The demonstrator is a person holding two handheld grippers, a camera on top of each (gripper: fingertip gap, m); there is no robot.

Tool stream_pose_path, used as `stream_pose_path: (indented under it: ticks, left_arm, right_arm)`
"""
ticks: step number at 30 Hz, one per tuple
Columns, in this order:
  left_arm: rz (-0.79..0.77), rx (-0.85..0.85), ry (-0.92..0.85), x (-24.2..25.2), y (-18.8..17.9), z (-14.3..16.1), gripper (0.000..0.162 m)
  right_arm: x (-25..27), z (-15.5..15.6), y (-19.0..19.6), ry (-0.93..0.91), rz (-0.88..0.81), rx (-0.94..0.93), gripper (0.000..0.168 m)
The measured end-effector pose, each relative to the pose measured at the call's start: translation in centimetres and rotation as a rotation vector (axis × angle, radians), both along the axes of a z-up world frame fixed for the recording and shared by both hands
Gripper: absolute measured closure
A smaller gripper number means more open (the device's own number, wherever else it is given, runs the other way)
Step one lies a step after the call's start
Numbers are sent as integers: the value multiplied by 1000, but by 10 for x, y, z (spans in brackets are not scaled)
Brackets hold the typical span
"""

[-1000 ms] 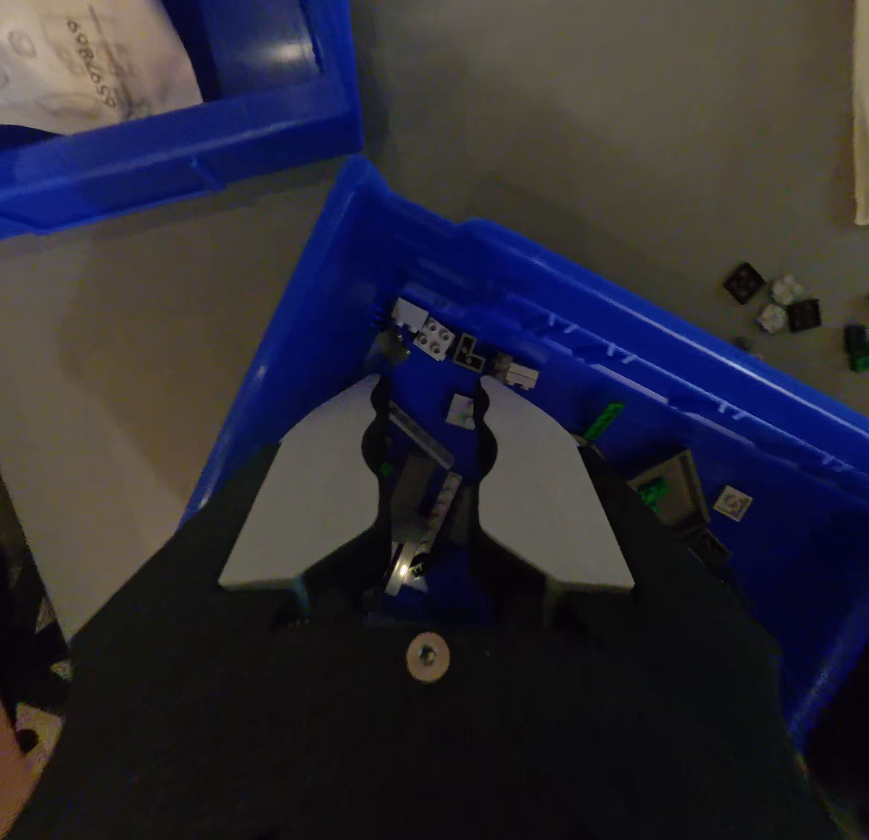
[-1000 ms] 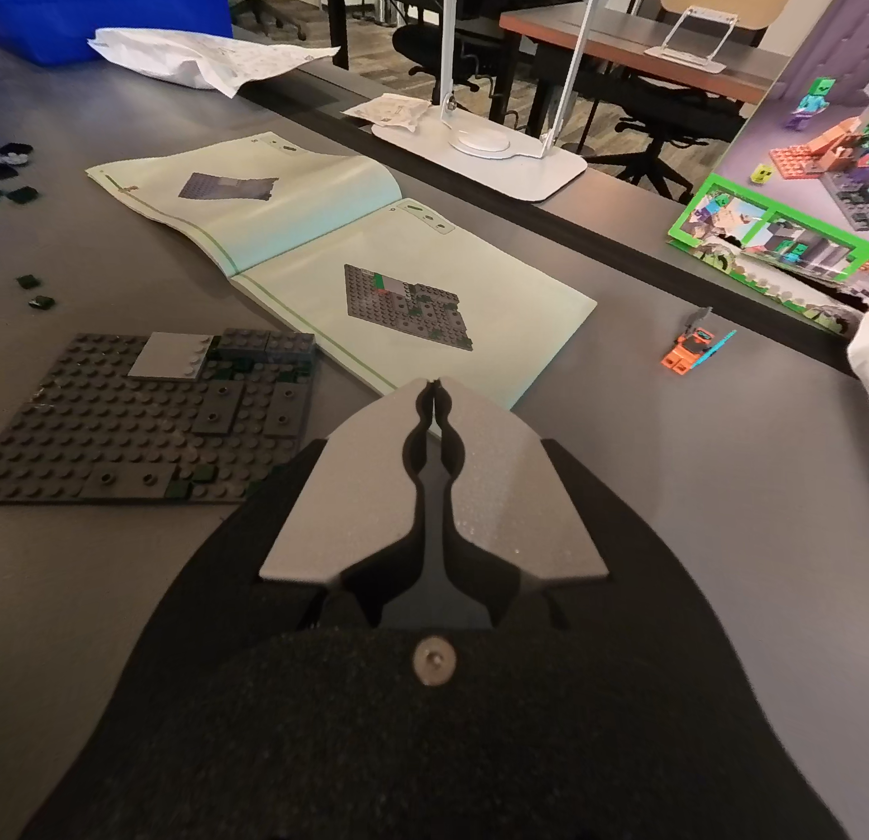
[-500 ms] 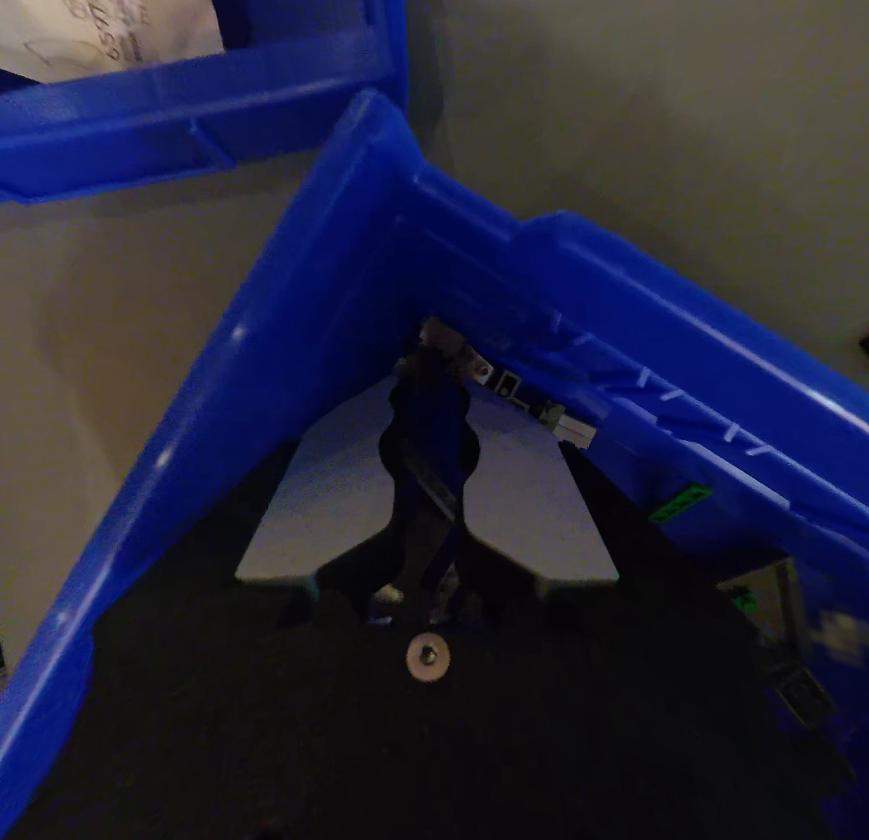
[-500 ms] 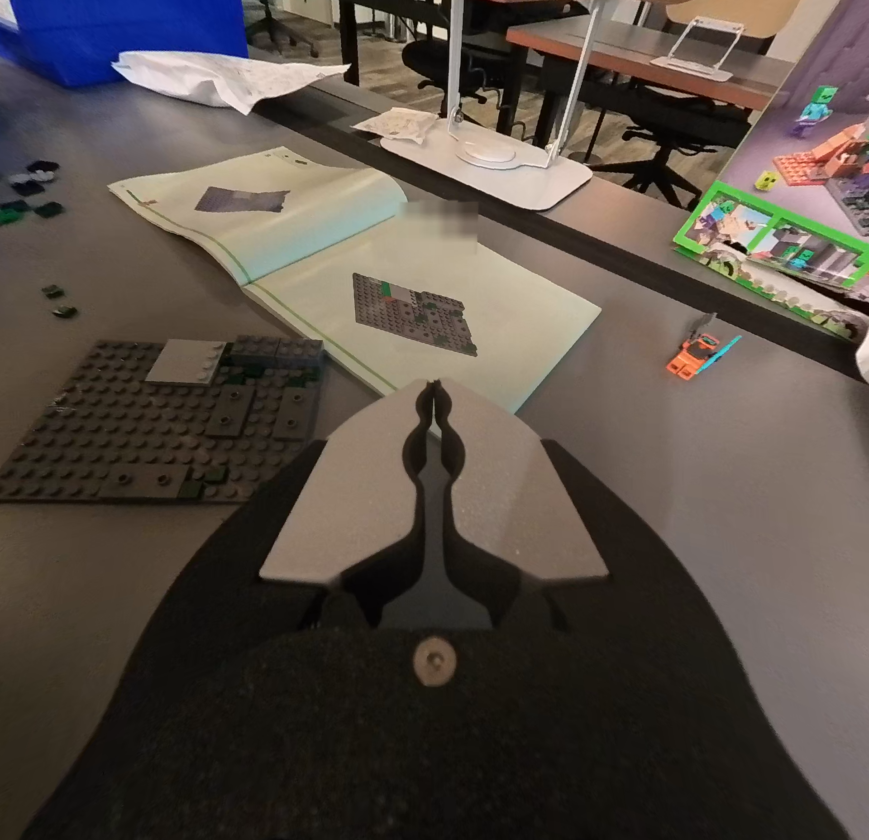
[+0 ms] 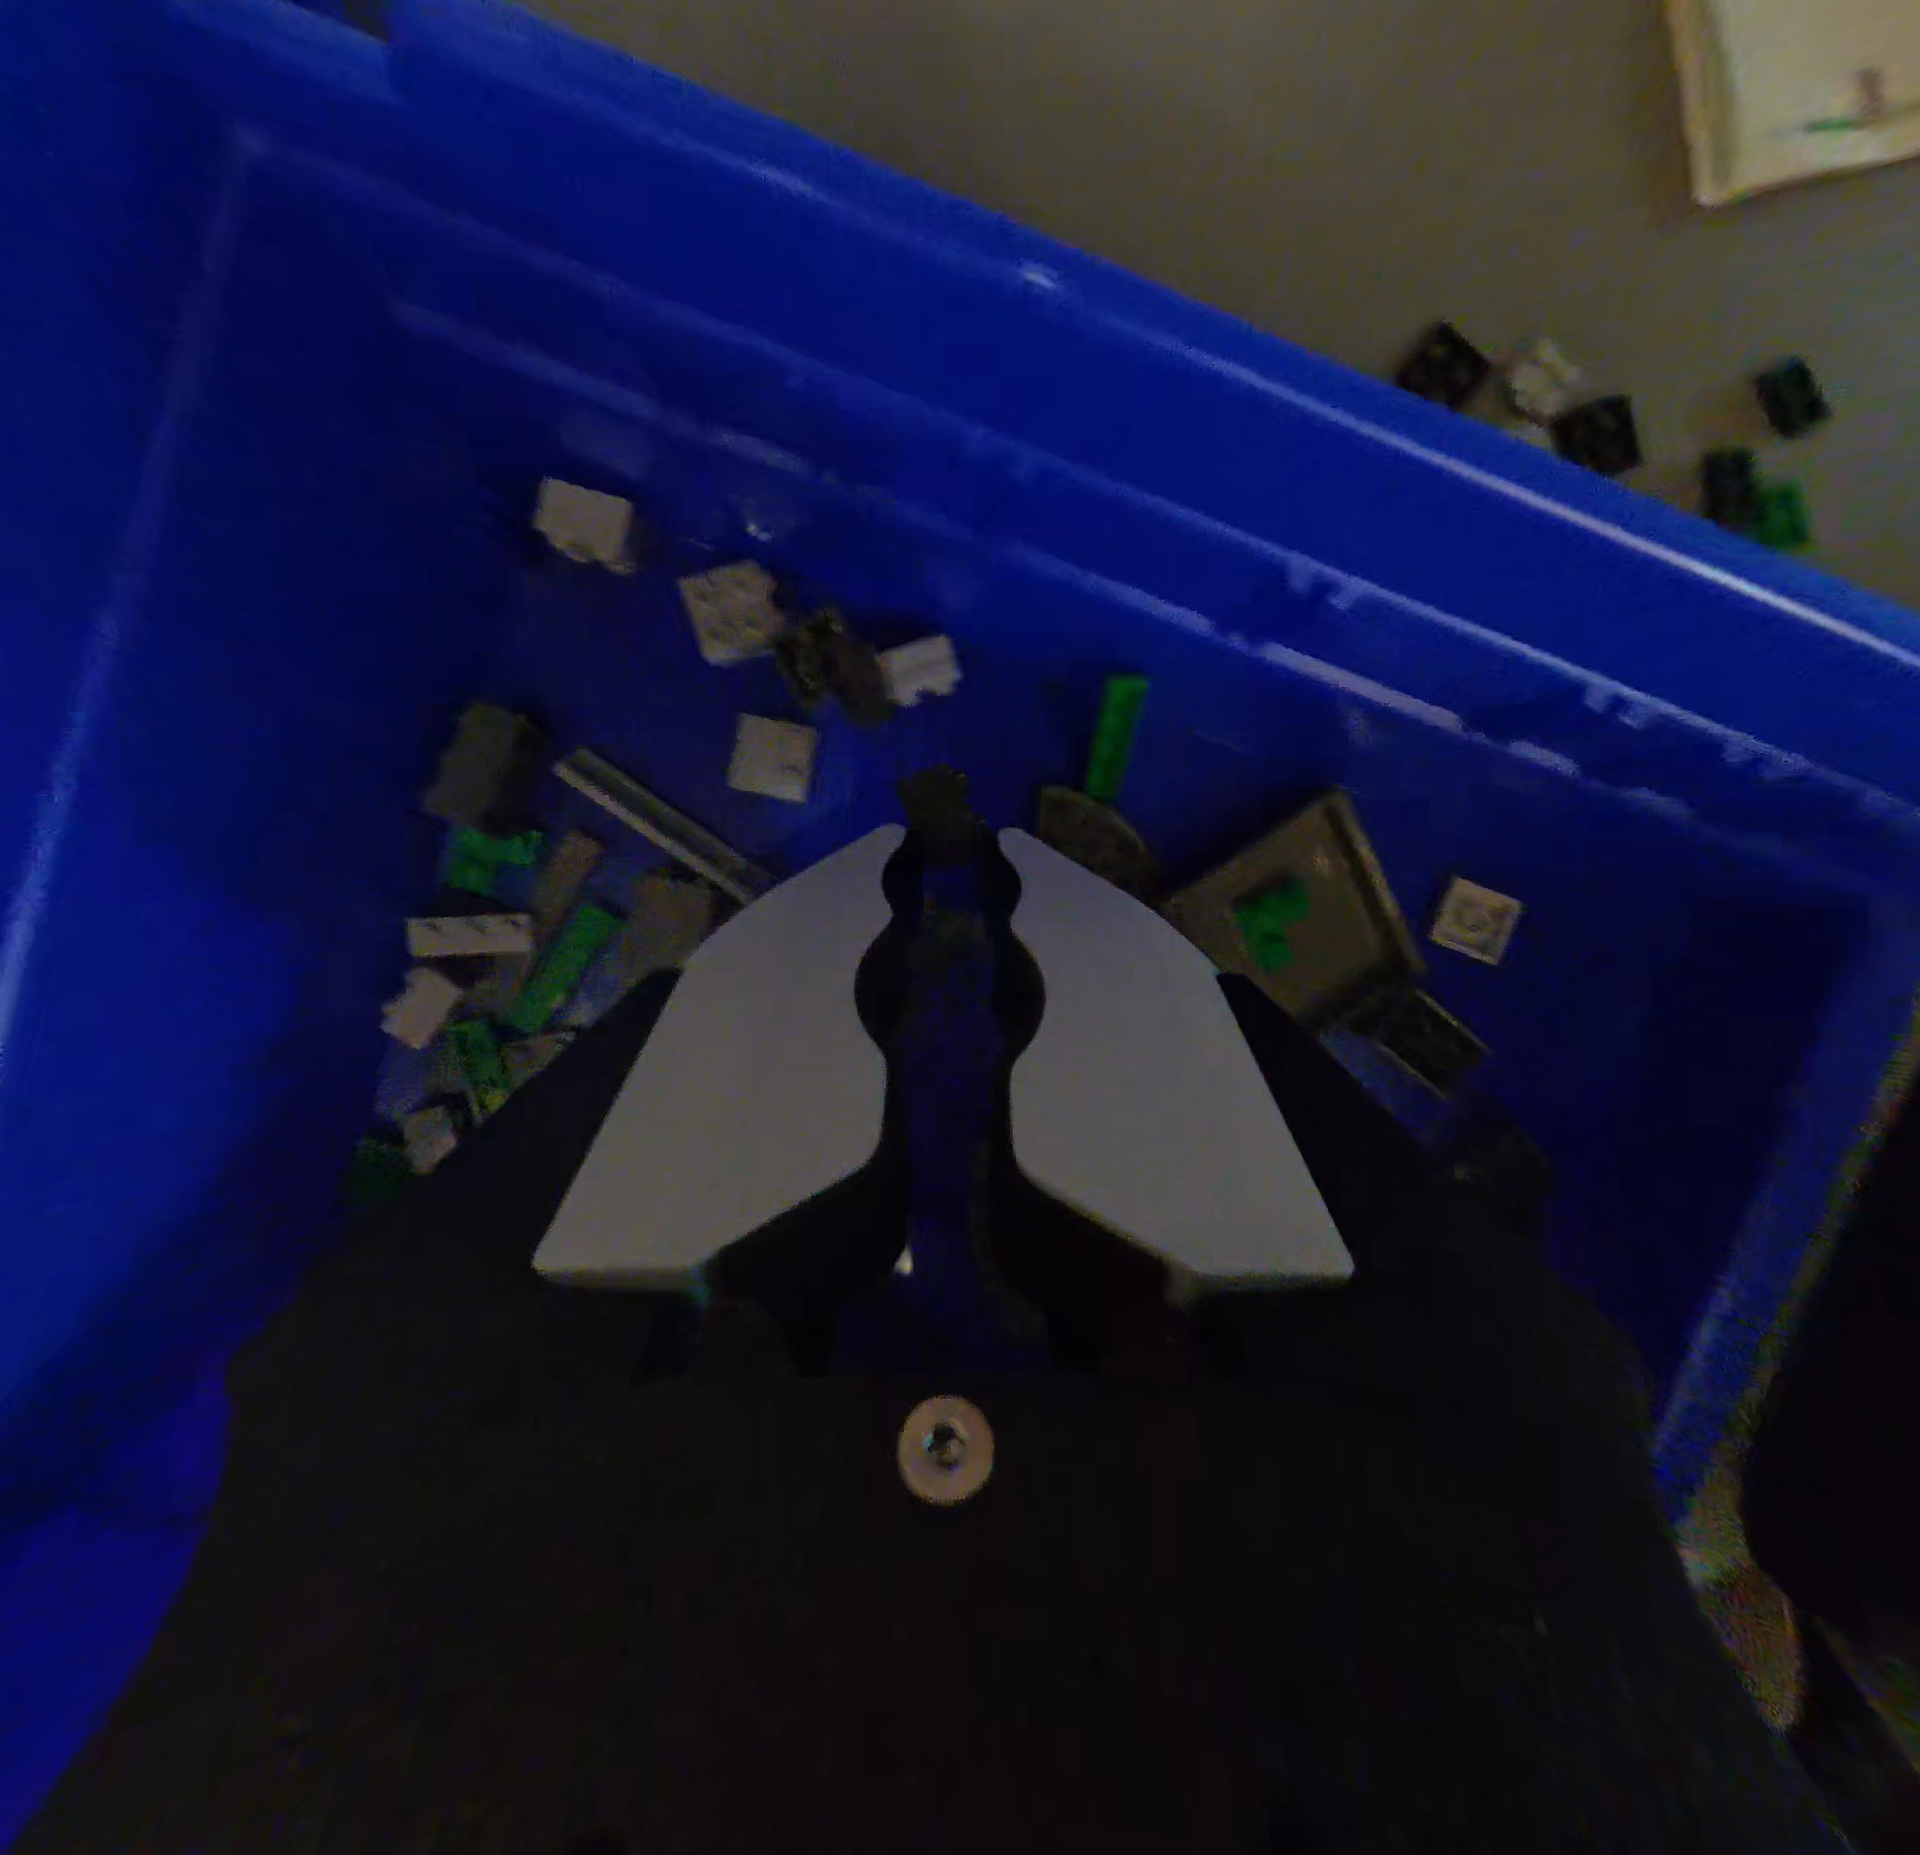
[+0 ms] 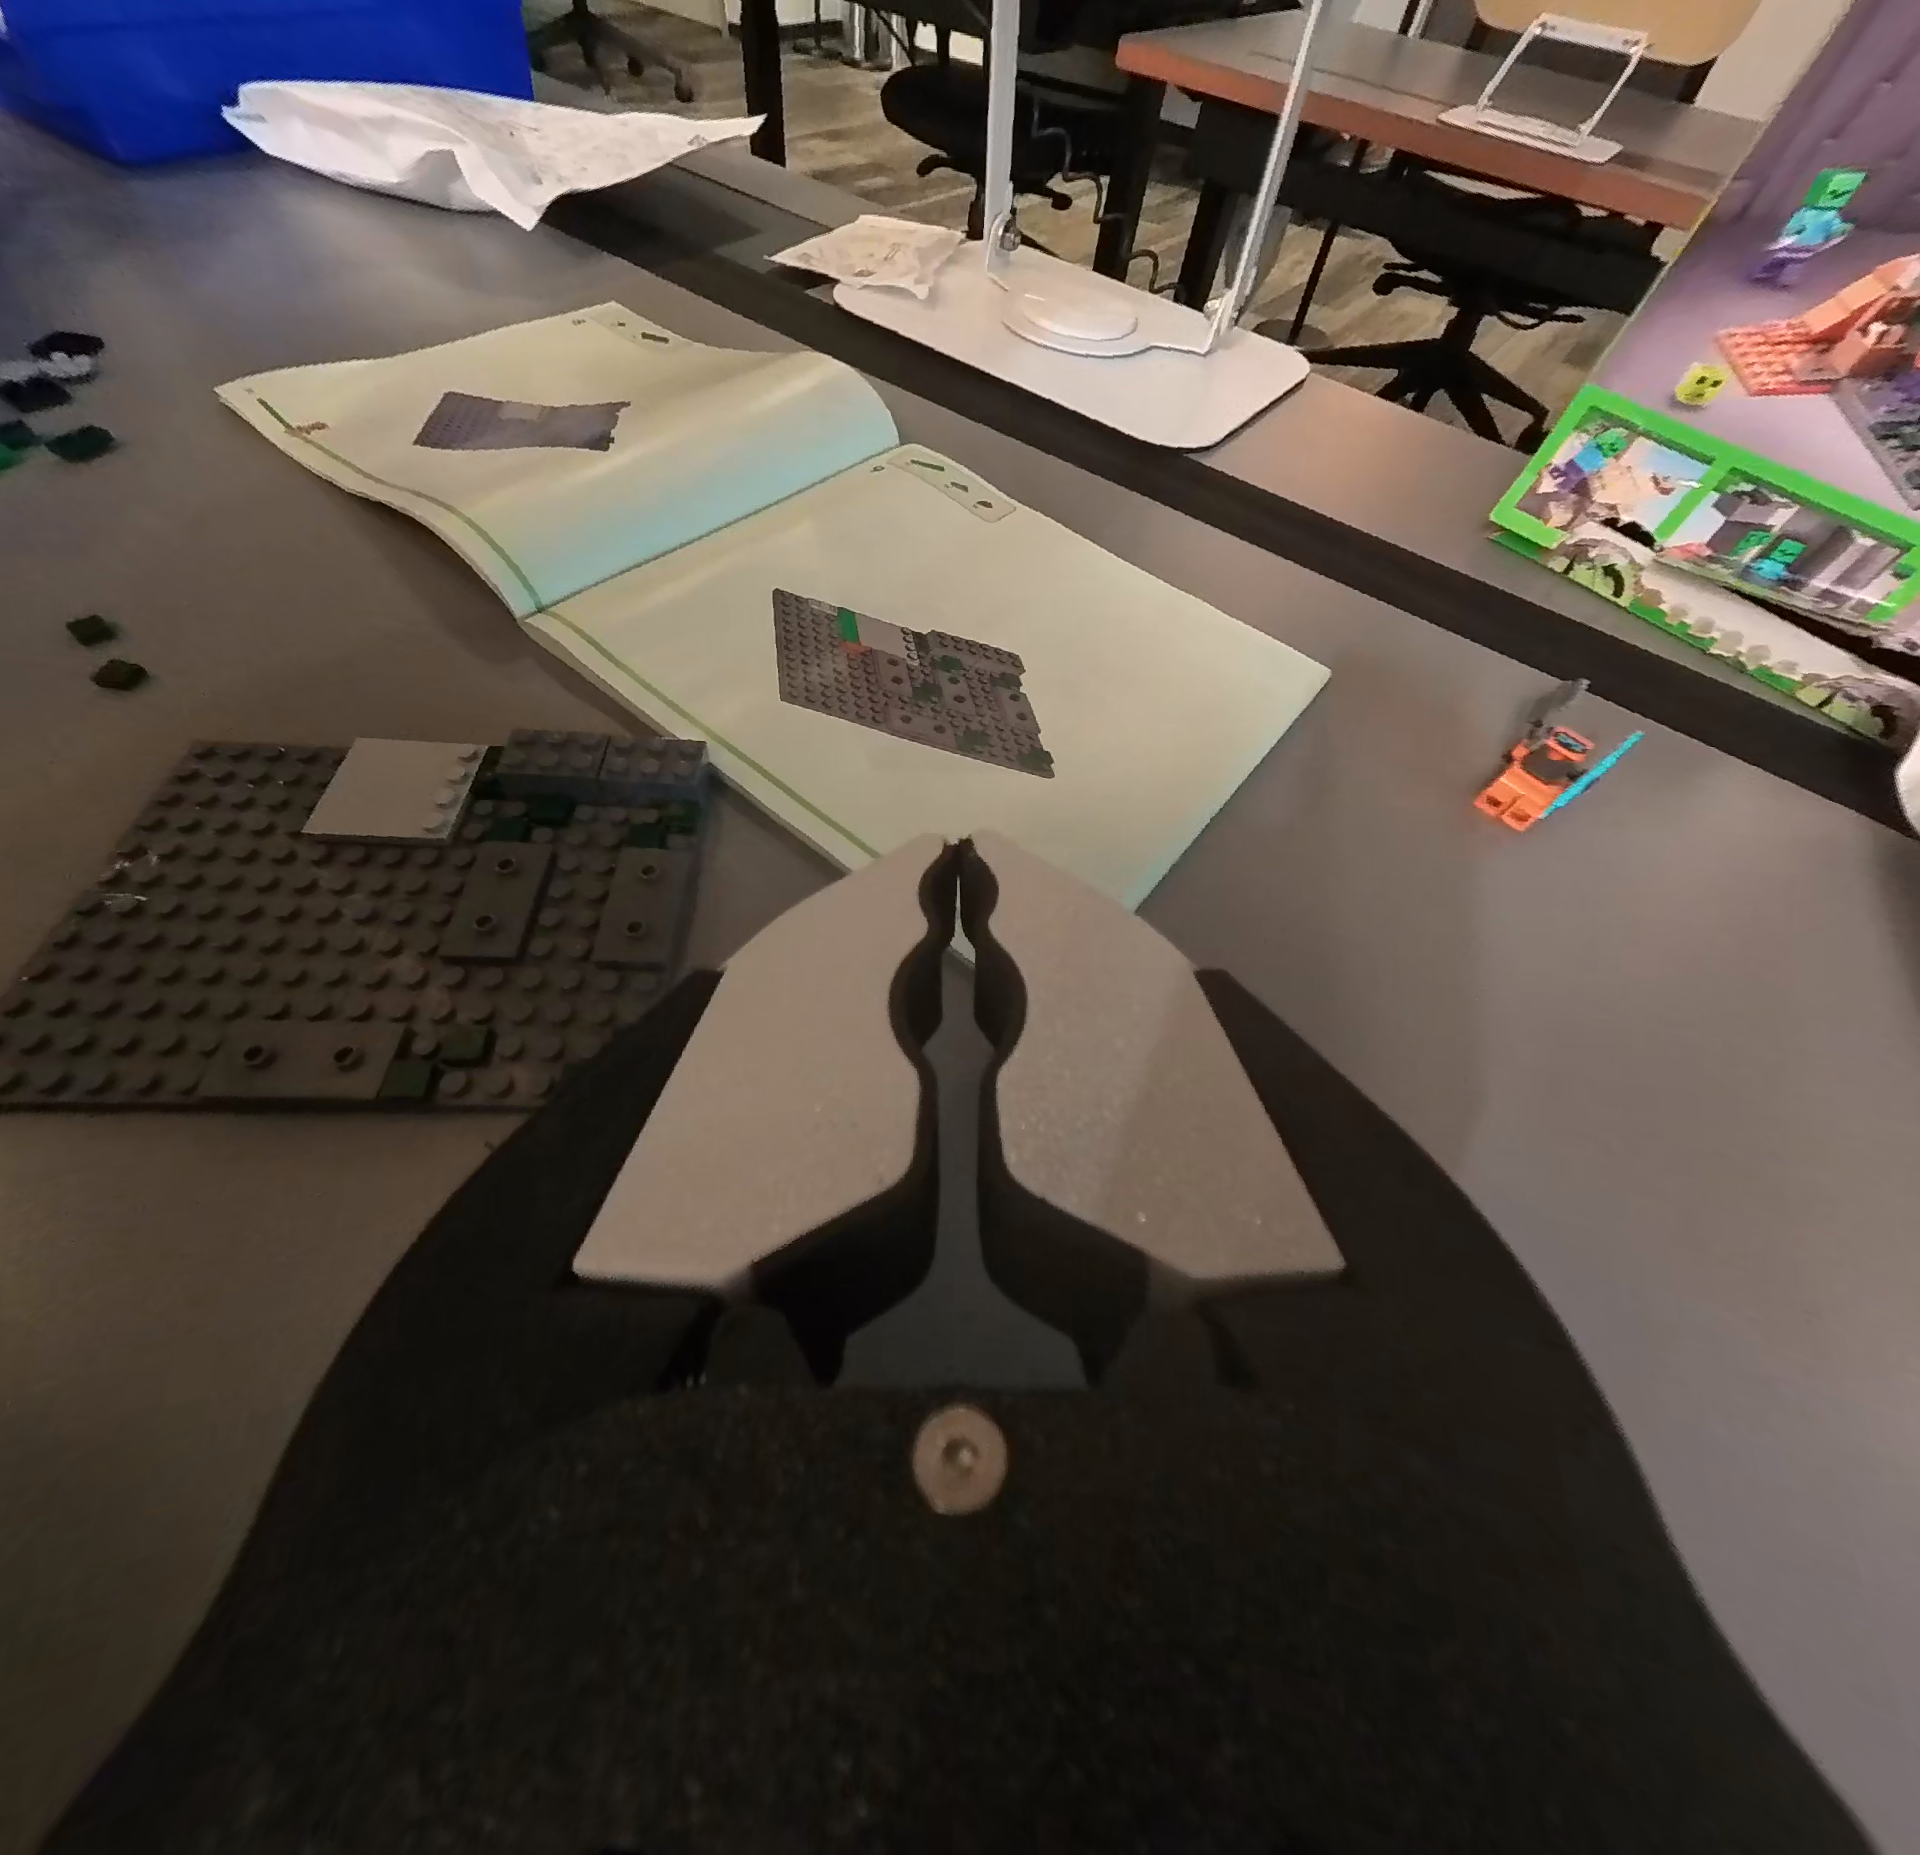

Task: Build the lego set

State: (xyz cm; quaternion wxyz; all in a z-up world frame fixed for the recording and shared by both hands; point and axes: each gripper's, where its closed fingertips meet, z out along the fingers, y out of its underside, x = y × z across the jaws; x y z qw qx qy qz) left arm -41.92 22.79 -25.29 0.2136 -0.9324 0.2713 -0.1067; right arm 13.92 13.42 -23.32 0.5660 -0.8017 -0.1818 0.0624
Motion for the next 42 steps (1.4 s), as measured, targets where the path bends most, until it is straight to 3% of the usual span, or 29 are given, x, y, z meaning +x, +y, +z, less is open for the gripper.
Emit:
stream_pose_path:
  ticks: [7, 12, 16, 26, 34, 42]
  left_arm:
    - [-78, 30, -33, 26, -35, 6, 150]
    - [-95, 29, -47, 31, -40, 2, 145]
    - [-143, 108, -111, 40, -36, 19, 136]
    - [-22, 176, 240, -60, -27, 57, 135]
    - [-13, 50, 395, -106, -36, 43, 138]
    - [-63, -47, 433, -108, -31, 27, 134]
  right_arm:
    - [-4, -3, 2, -18, 3, -8, 168]
    - [-4, -3, 2, -23, 4, -8, 168]
    - [-3, -3, 1, -20, 0, -6, 168]
    - [-2, -3, 1, -13, 6, -8, 168]
    - [-2, -3, 1, -12, 6, -9, 168]
    - [-3, -3, 1, -13, 10, -11, 168]
